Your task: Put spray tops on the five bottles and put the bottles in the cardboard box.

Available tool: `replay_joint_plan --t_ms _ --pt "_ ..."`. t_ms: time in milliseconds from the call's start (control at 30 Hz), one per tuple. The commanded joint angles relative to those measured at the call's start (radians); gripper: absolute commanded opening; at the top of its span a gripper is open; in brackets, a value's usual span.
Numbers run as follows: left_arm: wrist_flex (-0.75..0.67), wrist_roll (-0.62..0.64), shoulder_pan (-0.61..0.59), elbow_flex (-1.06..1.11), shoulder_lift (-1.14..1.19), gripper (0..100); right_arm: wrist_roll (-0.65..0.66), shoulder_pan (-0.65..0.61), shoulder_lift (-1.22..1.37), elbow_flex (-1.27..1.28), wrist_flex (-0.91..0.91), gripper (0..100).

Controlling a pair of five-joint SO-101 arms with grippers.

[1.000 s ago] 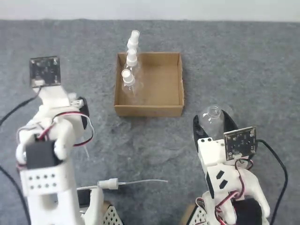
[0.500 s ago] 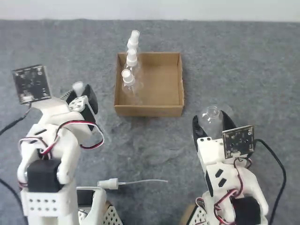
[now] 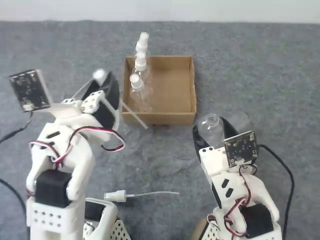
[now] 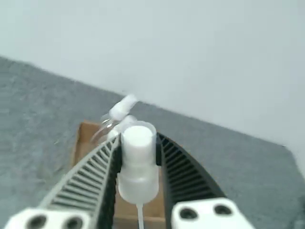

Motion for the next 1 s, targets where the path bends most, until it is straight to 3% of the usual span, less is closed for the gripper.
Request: replay_joint_plan --t_ms 0,200,400,700,967 --pt "-0.132 0.012 0.077 -0.015 -0.021 1 0.092 -0.039 -0.013 0.034 -0.036 3.0" --pt "-0.25 0.012 0.14 -0.008 -0.021 1 0.133 -0.096 -0.013 0.06 -0.036 3.0" --pt "-0.239 0.012 0.209 0.012 -0.021 1 0.135 -0.139 -0.013 0.084 -0.036 3.0" --pt "-0.276 0.012 0.213 0.004 -0.021 1 0.135 -0.173 -0.013 0.104 -0.038 3.0" --pt "-0.275 0.012 0.278 0.024 -0.021 1 0.192 -0.174 -0.013 0.19 -0.139 3.0"
